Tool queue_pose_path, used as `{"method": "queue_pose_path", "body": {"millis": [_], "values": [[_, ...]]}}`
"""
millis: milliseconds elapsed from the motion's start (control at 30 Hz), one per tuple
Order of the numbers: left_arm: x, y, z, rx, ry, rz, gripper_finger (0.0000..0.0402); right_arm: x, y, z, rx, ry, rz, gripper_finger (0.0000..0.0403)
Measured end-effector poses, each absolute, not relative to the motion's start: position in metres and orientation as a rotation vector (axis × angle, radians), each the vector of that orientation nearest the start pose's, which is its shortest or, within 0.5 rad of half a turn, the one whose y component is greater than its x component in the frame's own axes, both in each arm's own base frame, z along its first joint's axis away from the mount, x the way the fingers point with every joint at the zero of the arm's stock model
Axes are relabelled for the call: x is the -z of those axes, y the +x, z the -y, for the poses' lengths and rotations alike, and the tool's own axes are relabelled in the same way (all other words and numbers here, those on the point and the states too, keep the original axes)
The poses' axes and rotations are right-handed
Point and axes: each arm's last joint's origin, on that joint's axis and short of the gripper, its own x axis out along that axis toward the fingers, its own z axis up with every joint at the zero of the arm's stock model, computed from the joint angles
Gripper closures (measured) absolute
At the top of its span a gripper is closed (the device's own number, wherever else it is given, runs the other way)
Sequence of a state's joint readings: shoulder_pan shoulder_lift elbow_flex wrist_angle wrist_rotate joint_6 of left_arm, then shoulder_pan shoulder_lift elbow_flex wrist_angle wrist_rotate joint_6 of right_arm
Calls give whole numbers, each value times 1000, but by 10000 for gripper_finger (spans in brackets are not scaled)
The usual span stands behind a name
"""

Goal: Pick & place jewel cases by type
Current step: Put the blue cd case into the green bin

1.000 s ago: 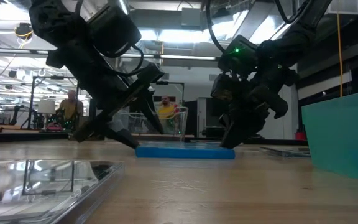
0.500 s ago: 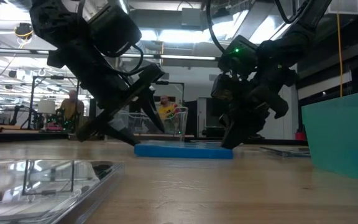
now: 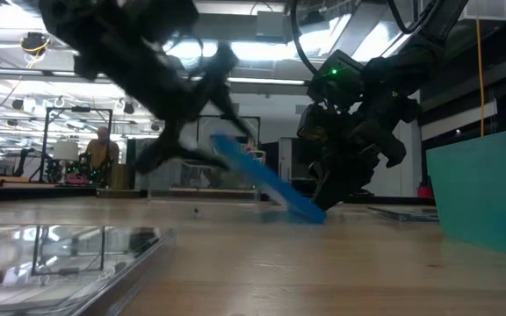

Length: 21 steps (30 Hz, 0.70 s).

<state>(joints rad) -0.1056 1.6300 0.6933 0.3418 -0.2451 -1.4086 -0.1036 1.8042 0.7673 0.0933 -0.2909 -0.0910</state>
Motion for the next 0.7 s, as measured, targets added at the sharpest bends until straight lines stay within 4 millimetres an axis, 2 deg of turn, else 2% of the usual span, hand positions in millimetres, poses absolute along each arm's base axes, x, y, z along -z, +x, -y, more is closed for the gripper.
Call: {"method": "queue_pose_path", "body": {"millis": [133, 433, 567, 700], "values": [[-156, 310, 23, -529, -1246, -365, 178, -103, 313, 24, -214, 101, -915, 398], [-145, 303, 20, -605, -1242, -461, 185, -103, 313, 24, -210, 108, -916, 398], [-142, 301, 21, -617, -1252, -510, 216, -103, 313, 24, -201, 126, -918, 398], [-142, 300, 21, -602, -1259, -525, 265, -103, 313, 24, -200, 128, -916, 398]]}}
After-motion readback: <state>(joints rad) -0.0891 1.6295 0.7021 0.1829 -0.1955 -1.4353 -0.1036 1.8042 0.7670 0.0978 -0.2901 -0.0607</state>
